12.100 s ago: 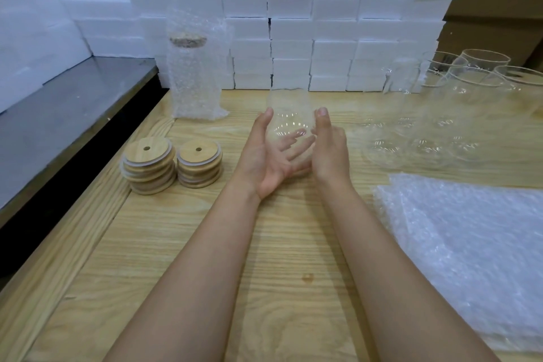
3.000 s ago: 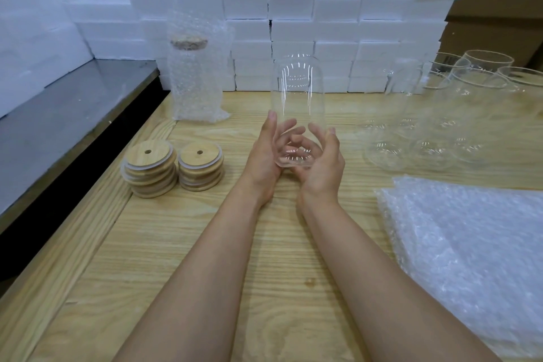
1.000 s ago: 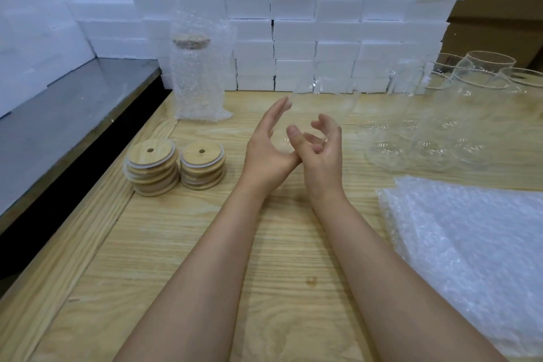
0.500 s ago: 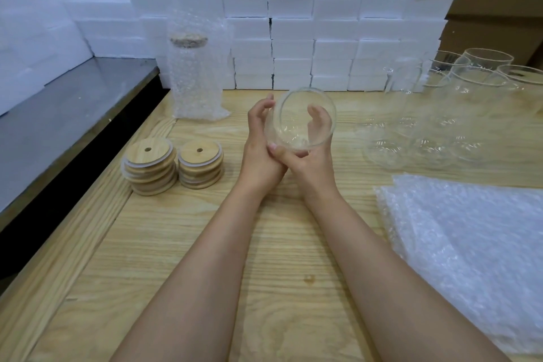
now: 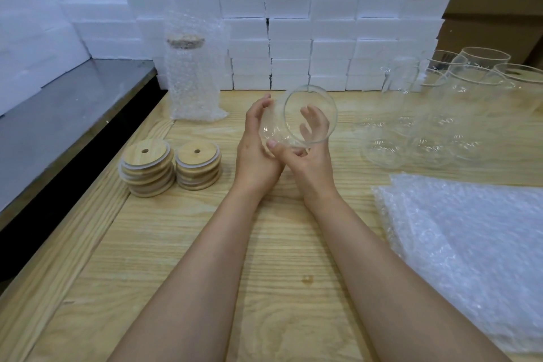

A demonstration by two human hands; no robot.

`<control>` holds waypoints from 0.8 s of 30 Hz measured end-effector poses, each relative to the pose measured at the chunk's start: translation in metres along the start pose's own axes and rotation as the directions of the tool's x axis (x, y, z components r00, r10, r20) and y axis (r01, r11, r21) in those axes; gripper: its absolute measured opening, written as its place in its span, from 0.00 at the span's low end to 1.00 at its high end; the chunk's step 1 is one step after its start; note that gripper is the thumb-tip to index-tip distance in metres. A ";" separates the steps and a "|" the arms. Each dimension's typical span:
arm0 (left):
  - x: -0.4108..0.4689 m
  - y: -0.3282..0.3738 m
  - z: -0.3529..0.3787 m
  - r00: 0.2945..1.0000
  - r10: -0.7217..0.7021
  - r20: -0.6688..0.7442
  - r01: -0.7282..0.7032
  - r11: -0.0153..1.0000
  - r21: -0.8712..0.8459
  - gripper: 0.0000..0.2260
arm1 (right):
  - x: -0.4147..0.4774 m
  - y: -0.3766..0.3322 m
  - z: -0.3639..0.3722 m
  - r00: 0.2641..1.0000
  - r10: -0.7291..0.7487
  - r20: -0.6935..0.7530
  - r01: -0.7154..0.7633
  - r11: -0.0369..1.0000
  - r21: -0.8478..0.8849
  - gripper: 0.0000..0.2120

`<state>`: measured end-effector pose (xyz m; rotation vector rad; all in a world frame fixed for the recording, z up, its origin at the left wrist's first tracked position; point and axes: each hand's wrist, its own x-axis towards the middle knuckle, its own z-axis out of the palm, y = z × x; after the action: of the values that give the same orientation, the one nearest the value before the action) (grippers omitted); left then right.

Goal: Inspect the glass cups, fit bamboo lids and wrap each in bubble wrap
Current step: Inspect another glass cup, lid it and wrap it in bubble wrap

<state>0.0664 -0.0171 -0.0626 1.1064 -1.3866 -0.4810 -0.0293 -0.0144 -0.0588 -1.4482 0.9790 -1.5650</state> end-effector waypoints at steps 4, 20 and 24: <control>-0.001 0.002 0.000 1.000 -0.021 0.006 0.021 0.999 -0.035 0.38 | -0.002 -0.005 0.000 0.999 -0.007 -0.049 0.005 0.999 -0.042 0.39; 0.001 -0.001 0.002 0.998 -0.056 0.037 0.057 0.998 -0.027 0.42 | -0.007 -0.019 -0.002 0.986 -0.165 -0.028 0.151 0.949 -0.278 0.42; 0.000 0.001 0.001 0.996 -0.073 0.050 0.074 0.997 -0.029 0.39 | -0.007 -0.018 -0.003 0.985 -0.171 -0.039 0.152 0.943 -0.296 0.42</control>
<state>0.0653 -0.0168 -0.0626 1.1303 -1.3800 -0.5839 -0.0323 -0.0008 -0.0450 -1.7273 1.1955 -1.6442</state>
